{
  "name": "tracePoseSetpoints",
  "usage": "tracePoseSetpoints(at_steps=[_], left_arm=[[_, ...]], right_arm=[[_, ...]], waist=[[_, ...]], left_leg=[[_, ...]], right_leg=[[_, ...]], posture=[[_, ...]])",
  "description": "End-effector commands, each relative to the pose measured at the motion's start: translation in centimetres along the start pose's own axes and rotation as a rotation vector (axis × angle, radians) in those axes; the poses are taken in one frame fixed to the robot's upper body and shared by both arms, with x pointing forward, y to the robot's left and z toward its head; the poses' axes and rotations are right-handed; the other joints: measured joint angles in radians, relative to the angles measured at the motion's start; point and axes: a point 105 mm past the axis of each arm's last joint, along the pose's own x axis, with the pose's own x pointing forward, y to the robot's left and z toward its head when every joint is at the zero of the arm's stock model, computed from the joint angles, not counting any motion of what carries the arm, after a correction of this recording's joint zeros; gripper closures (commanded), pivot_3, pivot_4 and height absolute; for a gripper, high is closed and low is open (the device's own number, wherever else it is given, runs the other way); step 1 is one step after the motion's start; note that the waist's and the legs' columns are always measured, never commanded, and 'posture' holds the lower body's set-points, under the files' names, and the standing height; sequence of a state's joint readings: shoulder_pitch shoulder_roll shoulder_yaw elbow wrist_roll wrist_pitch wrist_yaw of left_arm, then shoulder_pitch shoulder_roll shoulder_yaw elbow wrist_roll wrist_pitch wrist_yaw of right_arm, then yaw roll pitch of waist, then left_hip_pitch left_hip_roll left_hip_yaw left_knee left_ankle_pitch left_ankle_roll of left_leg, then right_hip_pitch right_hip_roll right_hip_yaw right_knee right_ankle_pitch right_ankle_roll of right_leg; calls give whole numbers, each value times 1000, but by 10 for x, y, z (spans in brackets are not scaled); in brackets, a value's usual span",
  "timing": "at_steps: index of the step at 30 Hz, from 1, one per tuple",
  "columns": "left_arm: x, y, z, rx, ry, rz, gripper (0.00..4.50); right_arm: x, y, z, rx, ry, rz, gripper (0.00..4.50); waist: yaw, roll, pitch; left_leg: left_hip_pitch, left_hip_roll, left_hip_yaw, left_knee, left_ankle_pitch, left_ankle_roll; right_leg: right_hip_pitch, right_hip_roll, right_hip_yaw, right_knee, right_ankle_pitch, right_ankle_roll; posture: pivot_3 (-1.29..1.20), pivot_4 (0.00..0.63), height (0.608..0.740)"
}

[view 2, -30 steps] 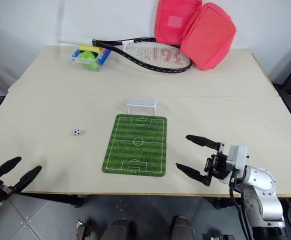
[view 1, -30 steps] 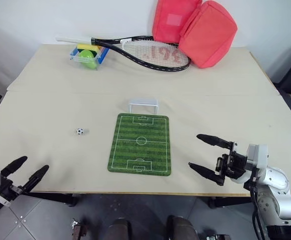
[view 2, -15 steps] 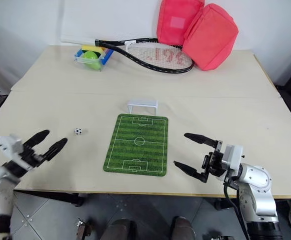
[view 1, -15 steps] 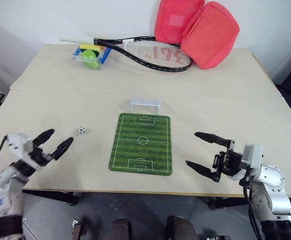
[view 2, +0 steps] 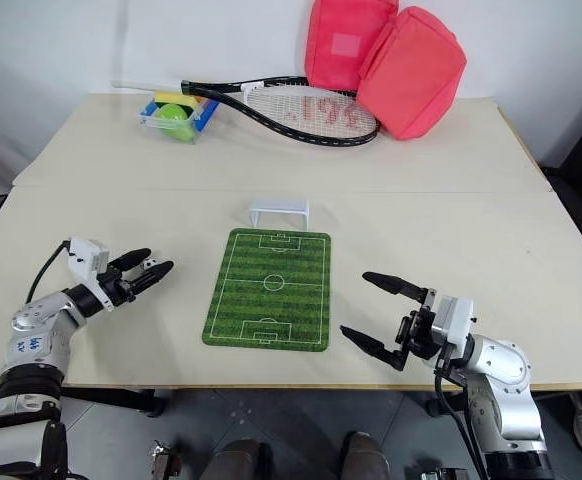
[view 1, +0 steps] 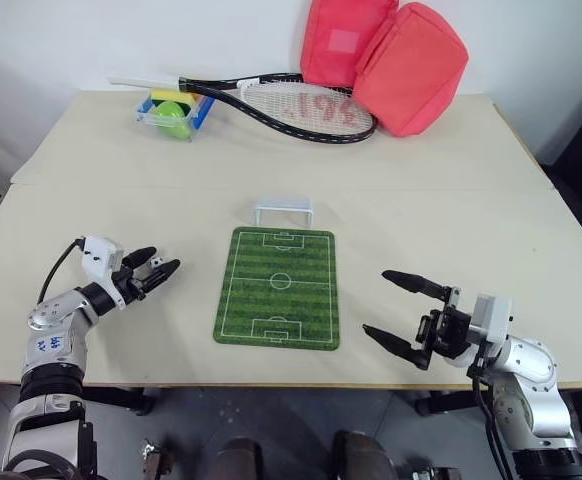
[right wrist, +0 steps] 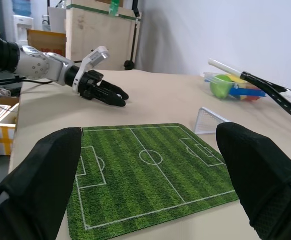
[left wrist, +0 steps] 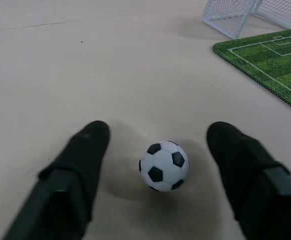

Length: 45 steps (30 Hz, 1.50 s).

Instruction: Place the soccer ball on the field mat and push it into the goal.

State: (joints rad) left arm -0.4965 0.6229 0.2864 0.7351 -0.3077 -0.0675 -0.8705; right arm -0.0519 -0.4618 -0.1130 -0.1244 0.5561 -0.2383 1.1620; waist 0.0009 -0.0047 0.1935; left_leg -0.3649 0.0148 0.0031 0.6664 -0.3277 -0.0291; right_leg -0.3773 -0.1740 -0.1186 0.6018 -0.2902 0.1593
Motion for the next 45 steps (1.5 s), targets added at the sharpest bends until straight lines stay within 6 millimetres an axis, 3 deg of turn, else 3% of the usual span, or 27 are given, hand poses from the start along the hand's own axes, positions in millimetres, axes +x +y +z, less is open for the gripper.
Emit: tracePoseSetpoints(at_steps=[1, 5, 7, 11, 14, 19, 25, 33, 43, 45], left_arm=[[-3, 2, -3, 10, 13, -3, 2476], [-3, 1, 3, 25, -17, -13, 3631], [-3, -3, 15, 45, -72, -51, 3640], [-4, -31, 51, 88, -190, -264, 3640], [-5, -61, 63, 152, -173, -468, 3640], [4, -140, 47, 291, -35, -875, 3640], [21, -174, 35, 309, -27, -973, 3640], [32, -192, 5, 335, 70, -1033, 3640], [35, -195, 0, 333, 82, -1051, 3640], [37, -195, 3, 337, 57, -1038, 2906]], right_arm=[[4, 1, 10, -41, -28, 0, 0], [4, -3, 13, -49, -28, -13, 0], [2, -7, 14, -58, -22, -18, 0], [-4, -14, 18, -85, 3, -31, 0], [-13, -19, 21, -97, 32, -32, 0], [-43, -12, 16, -26, 162, 51, 0], [-59, -5, 9, 18, 215, 71, 0], [-59, 5, 9, 23, 201, 43, 0], [-56, 11, 9, 30, 193, 24, 0], [-55, 11, 8, 35, 189, 23, 0]], waist=[[0, 0, 0], [0, 0, 0], [0, 0, 0], [2, 0, 0], [2, 0, 0], [16, 0, 0], [20, 0, 0], [24, 0, 0], [24, 0, 0], [24, 0, 0]], left_leg=[[1, 0, 0, 0, 0, 0], [2, 0, 2, 0, 0, 0], [2, 0, 2, 0, 0, 0], [1, 0, 2, 0, 0, 0], [1, 0, 2, 0, 0, 0], [1, 0, 3, 0, -1, 1], [2, 1, 5, 0, -1, 1], [2, 1, 6, 0, -1, 1], [2, 1, 6, 1, -1, 1], [2, 1, 6, 1, -1, 1]], right_leg=[[0, 0, 0, 0, 0, 0], [0, 0, 2, 1, 0, 0], [0, 0, 2, 1, 0, 0], [0, 0, 2, 1, 0, 0], [0, 0, 2, 1, 0, 0], [0, 0, 3, 0, 0, 0], [0, 1, 4, -1, 0, 0], [0, 1, 6, -1, 1, 0], [0, 1, 6, -1, 1, 0], [0, 1, 6, -1, 1, 0]], posture=[[0, 150, 740], [0, 150, 740], [0, 150, 740], [0, 150, 740], [0, 150, 740], [0, 150, 740], [0, 150, 740], [0, 150, 740], [0, 150, 740], [0, 150, 740]])
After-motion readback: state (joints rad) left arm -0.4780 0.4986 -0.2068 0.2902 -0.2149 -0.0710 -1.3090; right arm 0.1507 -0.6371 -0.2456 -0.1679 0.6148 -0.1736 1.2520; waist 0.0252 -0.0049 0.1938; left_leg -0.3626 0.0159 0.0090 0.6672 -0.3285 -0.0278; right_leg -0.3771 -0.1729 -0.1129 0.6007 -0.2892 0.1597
